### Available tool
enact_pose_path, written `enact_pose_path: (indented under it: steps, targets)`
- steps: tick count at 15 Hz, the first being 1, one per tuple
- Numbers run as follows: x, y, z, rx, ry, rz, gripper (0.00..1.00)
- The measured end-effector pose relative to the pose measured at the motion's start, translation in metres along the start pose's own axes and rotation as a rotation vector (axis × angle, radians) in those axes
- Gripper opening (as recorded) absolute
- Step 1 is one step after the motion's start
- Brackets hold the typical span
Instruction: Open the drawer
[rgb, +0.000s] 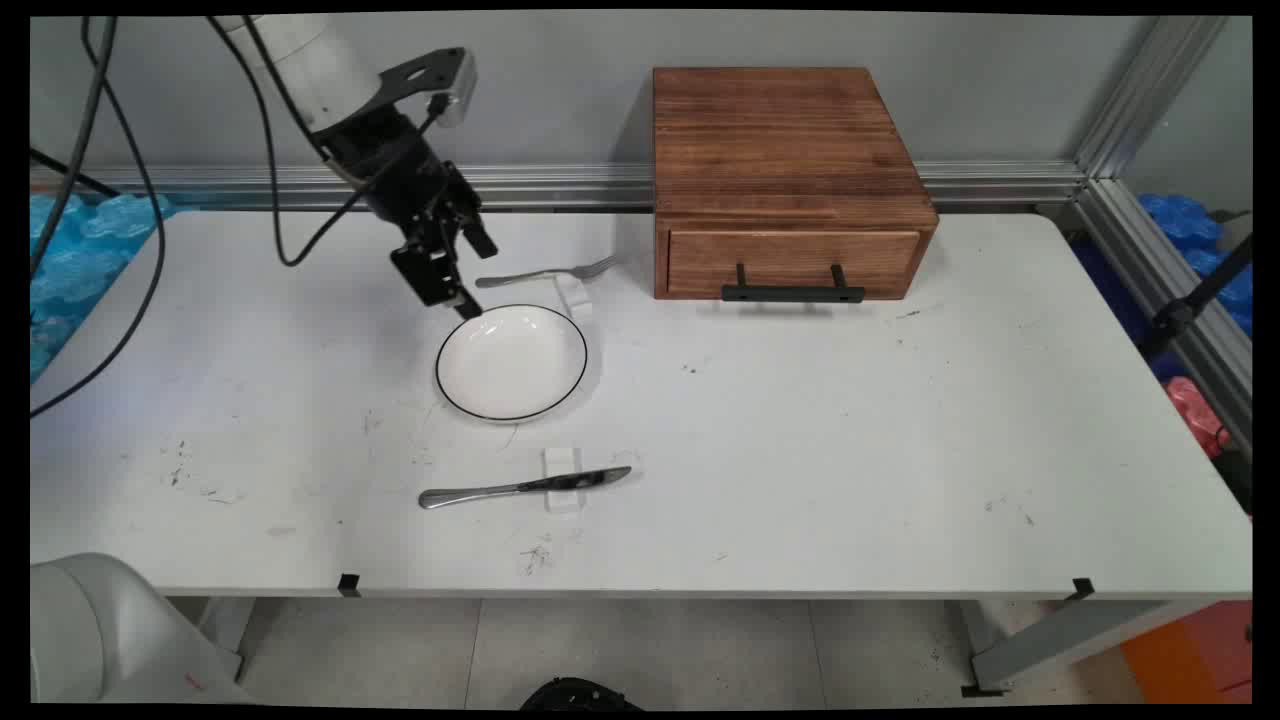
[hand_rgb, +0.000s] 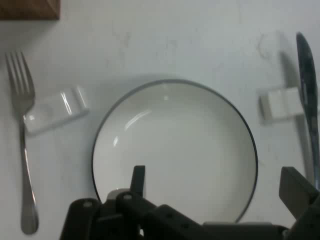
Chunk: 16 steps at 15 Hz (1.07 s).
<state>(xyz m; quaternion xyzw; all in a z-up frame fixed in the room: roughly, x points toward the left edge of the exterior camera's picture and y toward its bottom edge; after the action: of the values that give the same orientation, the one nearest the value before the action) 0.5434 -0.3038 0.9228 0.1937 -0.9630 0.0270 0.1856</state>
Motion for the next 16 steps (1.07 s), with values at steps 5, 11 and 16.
enact_pose_path:
  steps: [5, 11, 16]
  targets:
    - [0.03, -0.001, 0.003, 0.022, 0.04, -0.012, 1.0]
    - [0.099, 0.0, 0.016, 0.06, 0.128, -0.022, 1.0]
    - [0.151, 0.0, 0.04, 0.085, 0.191, -0.029, 1.0]
